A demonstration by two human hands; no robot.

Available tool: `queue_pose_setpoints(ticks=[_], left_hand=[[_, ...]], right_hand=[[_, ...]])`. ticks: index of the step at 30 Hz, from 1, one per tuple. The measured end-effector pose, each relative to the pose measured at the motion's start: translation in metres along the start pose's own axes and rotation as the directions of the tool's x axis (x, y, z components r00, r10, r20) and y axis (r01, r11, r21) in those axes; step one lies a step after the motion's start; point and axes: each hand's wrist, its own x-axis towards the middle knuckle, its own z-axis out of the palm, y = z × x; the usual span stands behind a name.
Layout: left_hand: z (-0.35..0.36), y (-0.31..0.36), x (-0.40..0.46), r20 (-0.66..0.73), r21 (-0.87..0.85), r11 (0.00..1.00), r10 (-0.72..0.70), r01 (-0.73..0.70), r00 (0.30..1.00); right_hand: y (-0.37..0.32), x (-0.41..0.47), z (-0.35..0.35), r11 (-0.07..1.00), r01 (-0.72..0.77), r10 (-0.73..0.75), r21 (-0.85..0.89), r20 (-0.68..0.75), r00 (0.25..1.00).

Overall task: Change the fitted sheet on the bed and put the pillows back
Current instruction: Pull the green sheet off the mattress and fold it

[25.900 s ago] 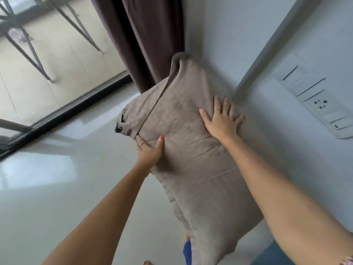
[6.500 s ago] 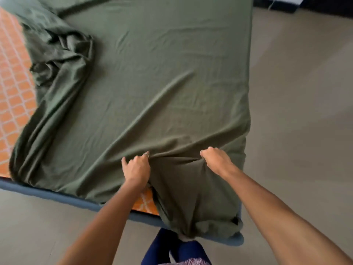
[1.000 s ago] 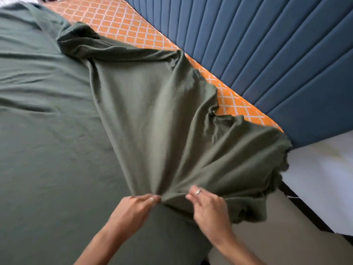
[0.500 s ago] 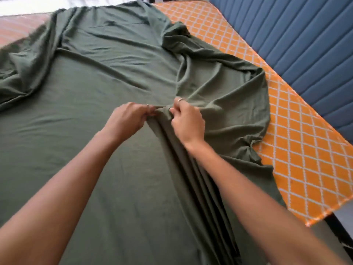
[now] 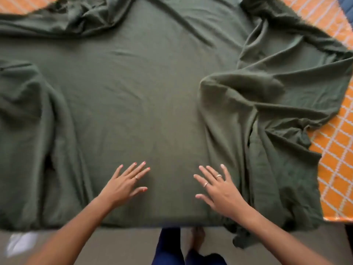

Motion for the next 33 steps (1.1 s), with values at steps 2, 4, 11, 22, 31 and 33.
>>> queue_pose_setpoints(ticks=[2, 4, 11, 22, 31, 33], left_hand=[[0.03, 0.009, -0.038, -0.037, 0.02, 0.998, 0.055, -0.054, 0.998], [0.053, 0.02, -0.06, -0.065, 0.031, 0.996, 0.086, -0.084, 0.994], [0.09, 0.051, -0.067, -0.205, 0.047, 0.998, 0.039, -0.03, 0.978], [0.088, 0.039, -0.05, -0.44, 0.258, 0.946, 0.295, -0.195, 0.848], [-0.021, -0.025, -0.058, -0.551, 0.216, 0.923, 0.384, -0.318, 0.741], [-0.053, -0.041, -0.055, -0.636, 0.145, 0.96, 0.275, -0.238, 0.721]], right_hand=[[-0.025, -0.014, 0.013, 0.99, 0.133, -0.128, -0.045, 0.091, 0.988], [-0.041, -0.021, 0.023, 0.975, 0.195, -0.176, -0.102, 0.172, 0.969], [-0.055, -0.028, 0.036, 0.914, 0.313, -0.28, -0.258, 0.157, 0.947], [-0.059, -0.029, 0.04, 0.91, 0.381, -0.402, -0.163, -0.118, 0.908], [-0.061, 0.028, -0.072, 0.988, 0.148, -0.153, -0.048, -0.46, 0.874], [-0.064, 0.07, -0.107, 0.997, 0.071, -0.075, -0.028, -0.548, 0.833]])
